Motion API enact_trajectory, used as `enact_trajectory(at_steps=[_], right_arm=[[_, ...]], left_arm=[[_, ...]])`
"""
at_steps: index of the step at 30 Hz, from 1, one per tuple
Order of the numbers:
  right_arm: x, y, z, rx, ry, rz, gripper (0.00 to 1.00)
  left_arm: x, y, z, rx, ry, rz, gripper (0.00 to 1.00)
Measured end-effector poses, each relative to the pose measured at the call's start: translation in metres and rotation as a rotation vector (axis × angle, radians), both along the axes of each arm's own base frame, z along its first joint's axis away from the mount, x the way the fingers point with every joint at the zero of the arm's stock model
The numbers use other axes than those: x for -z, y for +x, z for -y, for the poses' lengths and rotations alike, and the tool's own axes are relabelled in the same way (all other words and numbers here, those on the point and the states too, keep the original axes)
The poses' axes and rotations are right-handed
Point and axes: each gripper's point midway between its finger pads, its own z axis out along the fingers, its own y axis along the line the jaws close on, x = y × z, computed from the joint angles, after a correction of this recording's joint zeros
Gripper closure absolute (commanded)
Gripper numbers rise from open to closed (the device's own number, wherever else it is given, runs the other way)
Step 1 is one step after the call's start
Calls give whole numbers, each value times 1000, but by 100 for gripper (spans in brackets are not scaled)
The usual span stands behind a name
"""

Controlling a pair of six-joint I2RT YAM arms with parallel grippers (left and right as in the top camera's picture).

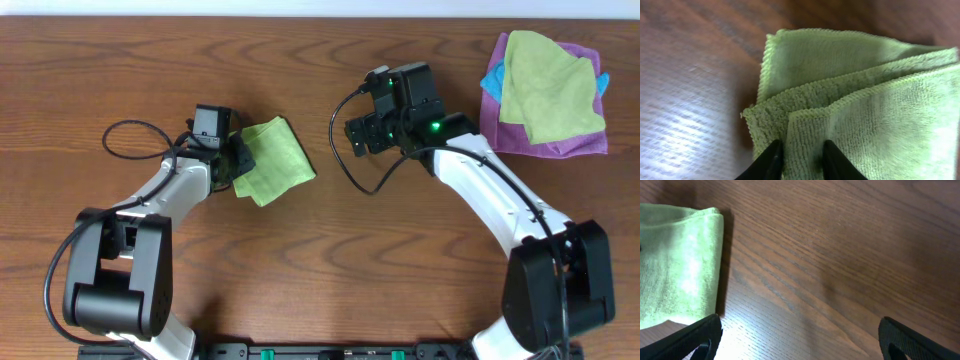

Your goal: Fold the cloth

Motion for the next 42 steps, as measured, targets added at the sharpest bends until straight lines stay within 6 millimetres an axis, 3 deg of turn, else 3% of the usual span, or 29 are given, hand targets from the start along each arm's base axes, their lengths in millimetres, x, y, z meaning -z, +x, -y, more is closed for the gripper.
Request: enact_trajectory(at_steps=[6, 32, 36, 38, 42], right_arm=[[0, 0, 0, 0, 0, 0, 1], [0, 0, 0, -3, -2, 2, 1], [-1, 1, 0, -3, 0, 4, 1], [-1, 1, 0, -3, 0, 5, 1], [-1, 1, -1, -3, 0, 6, 1]], left_arm=[[2, -2, -8, -18, 40, -11, 67], [6, -9, -25, -8, 150, -34, 57], [6, -9, -26, -12, 159, -33, 59], [6, -9, -28, -14, 167, -32, 67], [5, -8, -28, -17, 171, -31, 73]])
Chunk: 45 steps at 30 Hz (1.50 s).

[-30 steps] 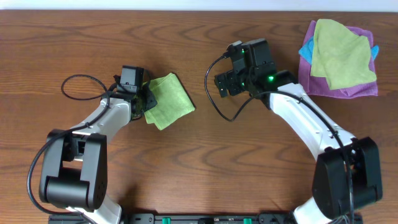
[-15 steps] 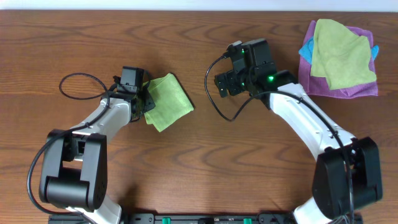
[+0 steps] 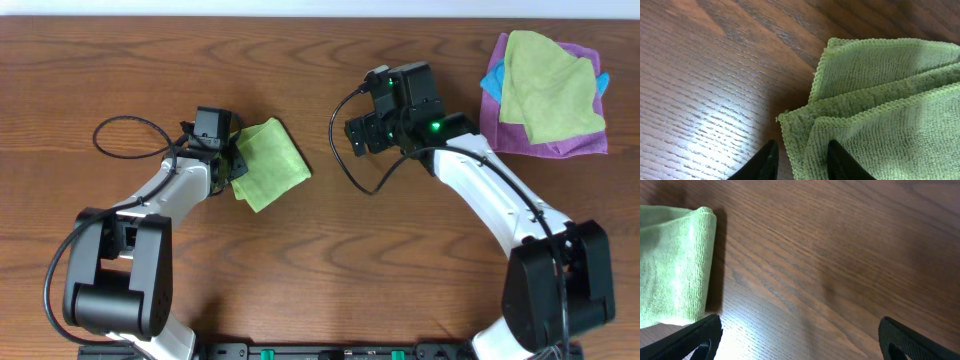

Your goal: Fold the cloth

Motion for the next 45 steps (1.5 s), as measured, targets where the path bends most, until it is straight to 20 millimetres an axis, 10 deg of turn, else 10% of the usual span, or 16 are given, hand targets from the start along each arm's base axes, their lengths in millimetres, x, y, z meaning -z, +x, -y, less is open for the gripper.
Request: enact_trajectory(at_steps=[4, 20, 23, 45], right_arm=[[0, 0, 0, 0, 0, 0, 1], [0, 0, 0, 0, 0, 0, 1], [0, 0, 0, 0, 0, 0, 1], [0, 0, 0, 0, 0, 0, 1]], left_arm=[[0, 0, -2, 1, 12, 1, 57], [10, 0, -5, -4, 32, -19, 53], [9, 4, -4, 1, 31, -5, 76], [7, 10, -2, -14, 16, 24, 94]])
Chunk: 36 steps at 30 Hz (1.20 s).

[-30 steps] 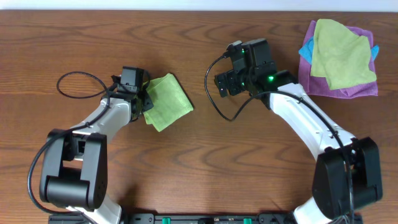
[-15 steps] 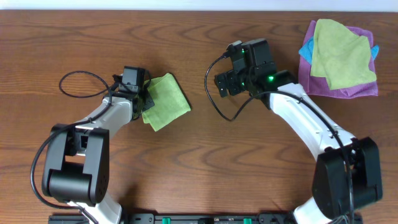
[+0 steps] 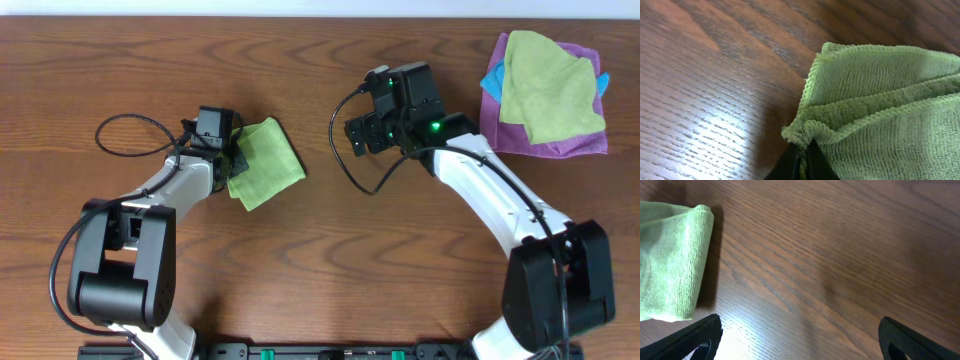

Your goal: Fold the cloth

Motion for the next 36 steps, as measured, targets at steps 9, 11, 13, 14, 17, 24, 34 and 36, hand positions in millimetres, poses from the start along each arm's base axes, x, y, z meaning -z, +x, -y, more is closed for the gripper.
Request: enact_trajectory(at_steps=[9, 11, 13, 14, 17, 24, 34, 36], right_arm=[[0, 0, 0, 0, 0, 0, 1], [0, 0, 0, 0, 0, 0, 1], [0, 0, 0, 0, 0, 0, 1], [0, 0, 0, 0, 0, 0, 1], [0, 0, 0, 0, 0, 0, 1], [0, 1, 0, 0, 1, 3, 1], [-2, 2, -1, 0, 4, 10, 1], [-2, 2, -1, 0, 4, 10, 1]], left_arm=[[-1, -5, -1, 1, 5, -34, 94], [-3, -8, -1, 7, 12, -61, 94], [-8, -8, -2, 19, 26, -77, 94], [-11, -6, -3, 21, 32, -79, 94], [-18, 0, -4, 26, 46, -66, 91], [-21, 3, -4, 48, 59, -60, 85], [-23, 6, -5, 62, 68, -52, 90], [-24, 7, -4, 61, 67, -49, 90]])
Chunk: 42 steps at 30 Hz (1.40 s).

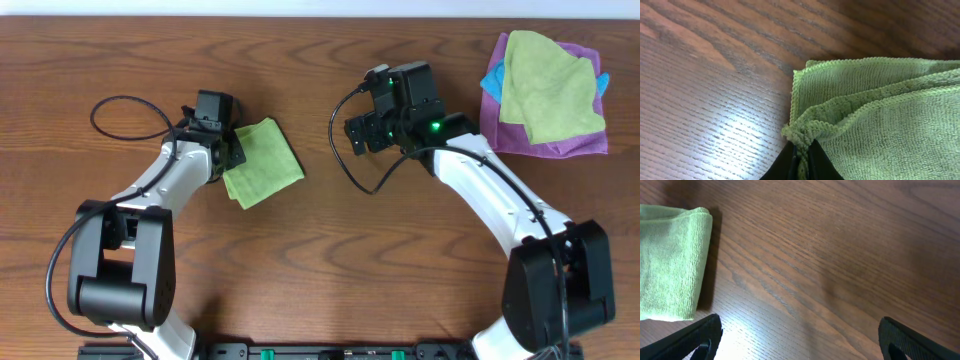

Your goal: Fold the cloth

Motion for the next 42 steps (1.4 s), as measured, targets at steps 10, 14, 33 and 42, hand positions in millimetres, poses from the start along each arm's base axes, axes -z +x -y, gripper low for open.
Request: enact_trajectory(at_steps=[10, 14, 33, 42], right_arm=[[0, 0, 0, 0, 1, 1, 1], [0, 0, 0, 0, 1, 2, 1], [6, -8, 20, 69, -63, -47, 1], [-81, -49, 108, 187, -74, 6, 1]], left_arm=[[-8, 16, -6, -1, 42, 70, 85], [-16, 30, -6, 11, 56, 138, 80], [-11, 2, -12, 44, 96, -13, 5], [-90, -50, -20, 100, 123, -67, 5]])
